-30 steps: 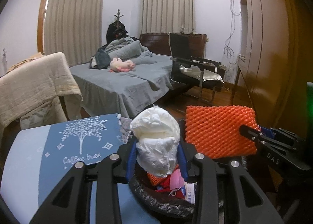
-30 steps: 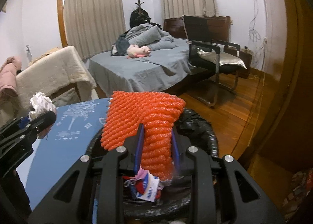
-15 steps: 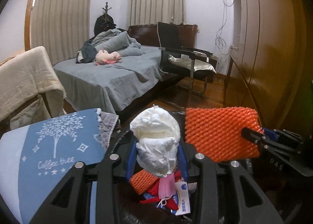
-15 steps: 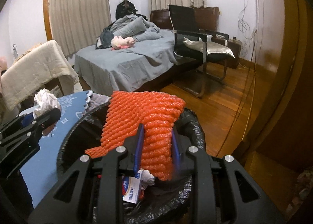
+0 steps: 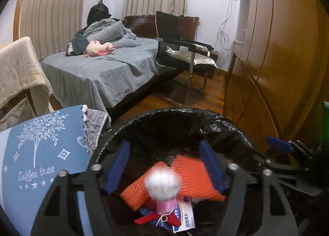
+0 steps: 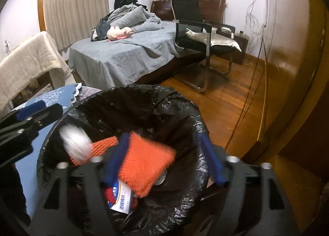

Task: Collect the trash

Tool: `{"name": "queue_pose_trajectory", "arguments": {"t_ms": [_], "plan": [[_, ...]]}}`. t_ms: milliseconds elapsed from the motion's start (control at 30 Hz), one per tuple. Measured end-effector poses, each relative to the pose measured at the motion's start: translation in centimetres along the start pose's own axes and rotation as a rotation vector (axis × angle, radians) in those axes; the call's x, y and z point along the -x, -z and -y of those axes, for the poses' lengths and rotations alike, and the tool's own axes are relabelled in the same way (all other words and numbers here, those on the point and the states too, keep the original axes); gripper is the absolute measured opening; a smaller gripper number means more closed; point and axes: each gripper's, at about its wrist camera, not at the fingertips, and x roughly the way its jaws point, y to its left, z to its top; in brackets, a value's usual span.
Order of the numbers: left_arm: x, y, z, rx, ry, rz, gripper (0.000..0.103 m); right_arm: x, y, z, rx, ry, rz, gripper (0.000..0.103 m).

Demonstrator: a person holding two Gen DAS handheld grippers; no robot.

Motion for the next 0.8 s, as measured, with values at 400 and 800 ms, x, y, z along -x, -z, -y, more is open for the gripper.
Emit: {"name": "queue_pose_trajectory", "arguments": {"t_ms": [400,800], "plan": [[6.1,-0.8,-3.4,0.033,-0.111,0.071,0.097,3.4,-0.9,-0.8,-0.005,-0.047,0.034,0.097],[13.1,0.5,-5.2,0.090,-0.223,0.094,0.097,9.4,-2.0,-4.7,0.041,-0.174,0.066,0.098]]}}
